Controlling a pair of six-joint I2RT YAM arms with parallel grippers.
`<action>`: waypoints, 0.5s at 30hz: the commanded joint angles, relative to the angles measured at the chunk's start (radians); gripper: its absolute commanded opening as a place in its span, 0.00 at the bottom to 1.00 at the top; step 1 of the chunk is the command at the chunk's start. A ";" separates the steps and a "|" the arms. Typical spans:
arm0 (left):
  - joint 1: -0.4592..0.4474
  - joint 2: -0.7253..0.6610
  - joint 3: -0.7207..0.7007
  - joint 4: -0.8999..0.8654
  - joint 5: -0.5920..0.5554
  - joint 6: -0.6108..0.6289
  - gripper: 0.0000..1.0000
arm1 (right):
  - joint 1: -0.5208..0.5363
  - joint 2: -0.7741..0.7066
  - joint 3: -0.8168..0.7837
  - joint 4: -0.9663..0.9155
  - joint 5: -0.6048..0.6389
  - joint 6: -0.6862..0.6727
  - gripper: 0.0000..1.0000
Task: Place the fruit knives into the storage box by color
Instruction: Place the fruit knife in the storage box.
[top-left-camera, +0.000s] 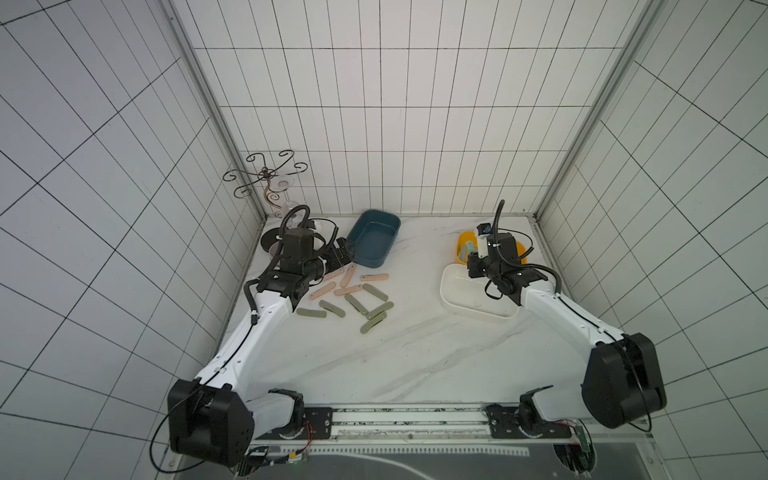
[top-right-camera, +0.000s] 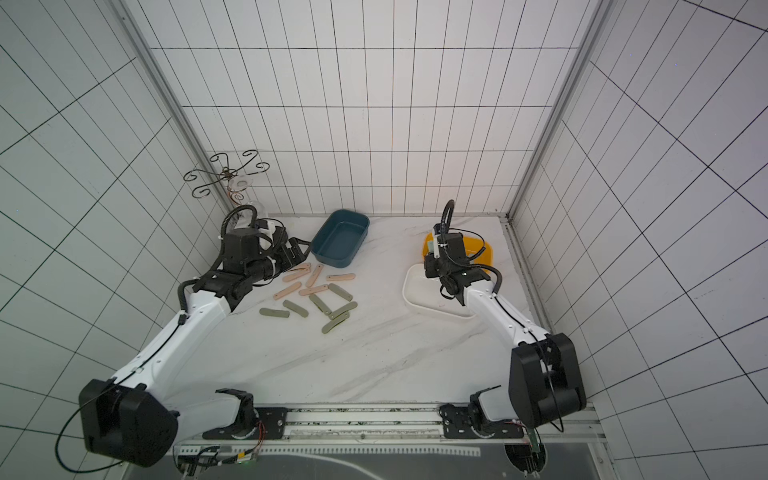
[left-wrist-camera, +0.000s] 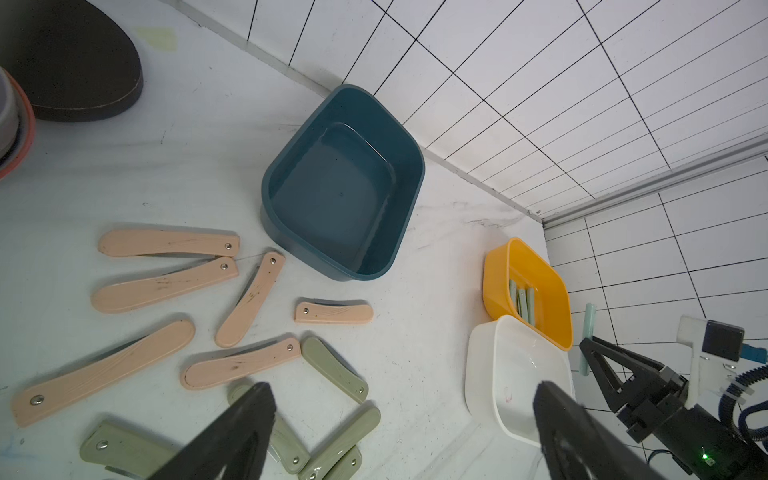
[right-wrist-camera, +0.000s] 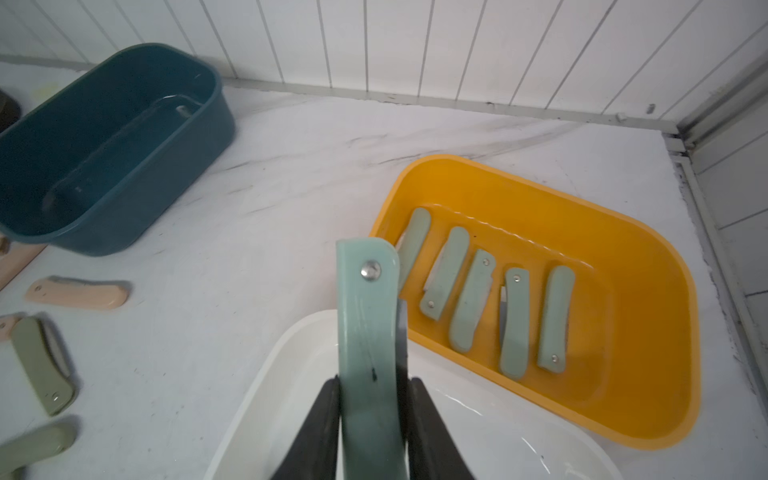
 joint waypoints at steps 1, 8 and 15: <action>-0.004 0.011 0.044 -0.002 0.012 0.024 0.97 | -0.070 0.062 0.128 0.061 -0.034 0.069 0.28; -0.006 0.027 0.029 -0.009 0.026 0.023 0.97 | -0.202 0.202 0.183 0.114 -0.062 0.144 0.28; -0.013 0.051 0.028 0.008 0.045 0.012 0.97 | -0.271 0.314 0.269 0.128 -0.056 0.171 0.28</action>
